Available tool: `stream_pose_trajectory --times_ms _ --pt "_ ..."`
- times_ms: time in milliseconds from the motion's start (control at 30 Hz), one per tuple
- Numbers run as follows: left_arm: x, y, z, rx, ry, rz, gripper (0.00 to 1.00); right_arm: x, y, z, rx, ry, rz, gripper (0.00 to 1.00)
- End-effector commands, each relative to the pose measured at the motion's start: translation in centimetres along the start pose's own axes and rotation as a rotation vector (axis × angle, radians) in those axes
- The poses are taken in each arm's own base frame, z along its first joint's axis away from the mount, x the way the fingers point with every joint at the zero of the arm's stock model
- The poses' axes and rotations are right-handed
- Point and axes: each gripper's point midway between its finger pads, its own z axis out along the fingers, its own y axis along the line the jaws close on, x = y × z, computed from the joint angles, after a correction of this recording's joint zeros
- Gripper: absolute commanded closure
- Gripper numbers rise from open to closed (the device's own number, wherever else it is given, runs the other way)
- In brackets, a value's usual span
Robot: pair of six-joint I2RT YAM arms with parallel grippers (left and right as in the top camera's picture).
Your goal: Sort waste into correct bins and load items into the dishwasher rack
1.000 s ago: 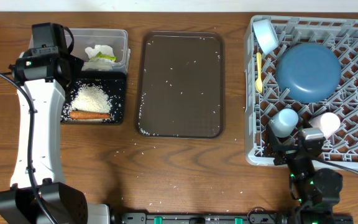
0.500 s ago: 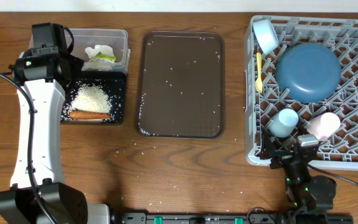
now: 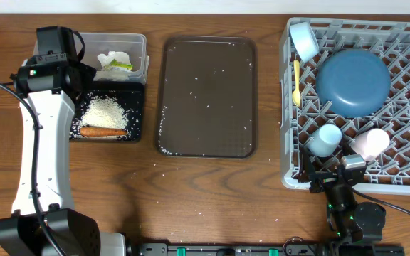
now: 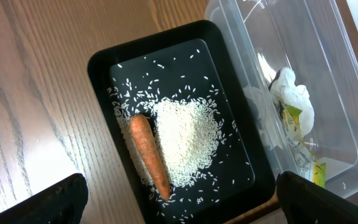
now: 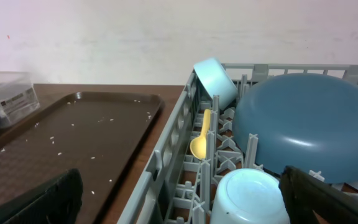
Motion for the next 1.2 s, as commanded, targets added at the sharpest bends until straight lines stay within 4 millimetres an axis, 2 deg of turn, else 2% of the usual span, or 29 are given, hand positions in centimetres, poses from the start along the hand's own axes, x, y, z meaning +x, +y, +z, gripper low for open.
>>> stream_pose_trajectory --times_ms 0,500,667,800,900,1000,1033,1100,1167 --pt "-0.4 0.2 -0.1 -0.01 -0.014 0.002 0.01 0.1 0.7 0.0 -0.033 0.002 0.012 0.01" --pt "-0.2 0.2 0.0 -0.013 -0.011 0.008 0.0 0.1 0.7 0.0 -0.033 0.002 0.012 0.01" --pt "0.0 -0.2 -1.9 0.018 -0.044 0.058 0.01 0.1 0.7 0.0 -0.033 0.002 0.012 0.01" --pt "0.5 -0.2 -4.6 0.101 -0.077 0.196 0.0 0.1 0.7 0.0 -0.033 0.002 0.012 0.01" --pt "1.4 -1.6 -6.9 0.25 -0.143 0.413 0.01 0.1 0.7 0.0 -0.033 0.002 0.012 0.01" --pt "3.5 -3.3 -9.0 0.467 -0.205 0.687 0.01 0.1 0.7 0.0 -0.033 0.002 0.012 0.01" --pt "4.9 -3.7 -10.0 0.58 -0.236 0.805 0.01 0.1 0.7 0.0 -0.033 0.002 0.012 0.01" --pt "6.4 -3.6 -11.0 0.694 -0.291 0.915 0.01 0.1 0.7 0.0 -0.033 0.002 0.012 0.01" --pt "7.5 -2.6 -11.2 0.756 -0.351 0.947 0.01 0.1 0.7 0.0 -0.033 0.002 0.012 0.01"
